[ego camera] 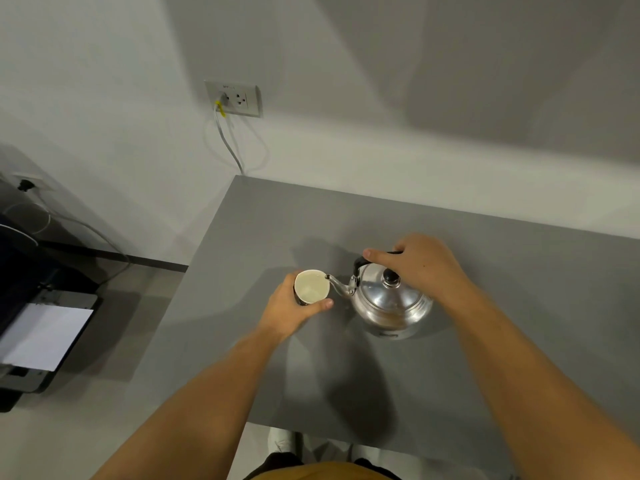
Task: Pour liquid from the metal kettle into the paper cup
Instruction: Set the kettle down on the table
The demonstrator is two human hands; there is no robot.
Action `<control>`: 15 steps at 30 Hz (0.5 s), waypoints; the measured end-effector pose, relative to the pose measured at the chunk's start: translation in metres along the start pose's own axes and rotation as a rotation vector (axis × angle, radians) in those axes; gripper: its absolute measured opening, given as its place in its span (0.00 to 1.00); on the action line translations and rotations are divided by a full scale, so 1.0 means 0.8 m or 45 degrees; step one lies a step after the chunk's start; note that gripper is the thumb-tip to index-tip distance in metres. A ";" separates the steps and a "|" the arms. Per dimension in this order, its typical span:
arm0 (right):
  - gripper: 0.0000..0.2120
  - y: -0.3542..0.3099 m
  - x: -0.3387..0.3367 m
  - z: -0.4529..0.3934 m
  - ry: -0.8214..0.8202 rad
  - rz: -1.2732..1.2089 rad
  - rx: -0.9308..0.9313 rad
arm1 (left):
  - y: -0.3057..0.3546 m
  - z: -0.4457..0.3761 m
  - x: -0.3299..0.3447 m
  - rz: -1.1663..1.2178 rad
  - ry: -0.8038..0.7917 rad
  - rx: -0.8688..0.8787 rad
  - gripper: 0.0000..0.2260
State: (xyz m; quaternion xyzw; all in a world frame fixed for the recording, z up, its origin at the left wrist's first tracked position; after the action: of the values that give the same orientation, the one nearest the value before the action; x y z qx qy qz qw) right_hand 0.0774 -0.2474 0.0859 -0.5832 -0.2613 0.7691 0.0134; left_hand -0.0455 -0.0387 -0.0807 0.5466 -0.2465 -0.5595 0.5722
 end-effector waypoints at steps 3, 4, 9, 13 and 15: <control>0.32 0.010 -0.007 0.000 0.017 -0.065 0.014 | 0.007 0.000 -0.008 0.000 0.043 -0.015 0.28; 0.32 0.014 -0.010 0.000 0.025 -0.090 0.018 | 0.008 -0.003 -0.011 -0.003 0.066 -0.026 0.25; 0.33 0.035 -0.023 -0.005 0.093 -0.204 0.048 | 0.023 -0.020 -0.033 -0.078 0.238 -0.034 0.17; 0.33 0.057 -0.034 -0.019 0.144 -0.358 0.100 | 0.036 -0.046 -0.047 -0.200 0.291 -0.035 0.21; 0.33 0.067 -0.042 -0.033 0.167 -0.406 0.120 | 0.042 -0.061 -0.048 -0.208 0.277 -0.033 0.23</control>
State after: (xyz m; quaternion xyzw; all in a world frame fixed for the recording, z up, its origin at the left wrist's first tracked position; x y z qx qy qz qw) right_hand 0.1269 -0.2945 0.0884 -0.5820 -0.3125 0.7290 0.1795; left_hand 0.0009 0.0056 -0.0514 0.6148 -0.1305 -0.5449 0.5550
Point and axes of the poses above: each hand's wrist, its own z-axis away from the middle knuckle, its own x-axis out of the palm, y = z × x, the point moved 10 cm from there along -z, towards the middle knuckle, and after that the axes turned 2 degrees about -x, right-handed, at the moved point
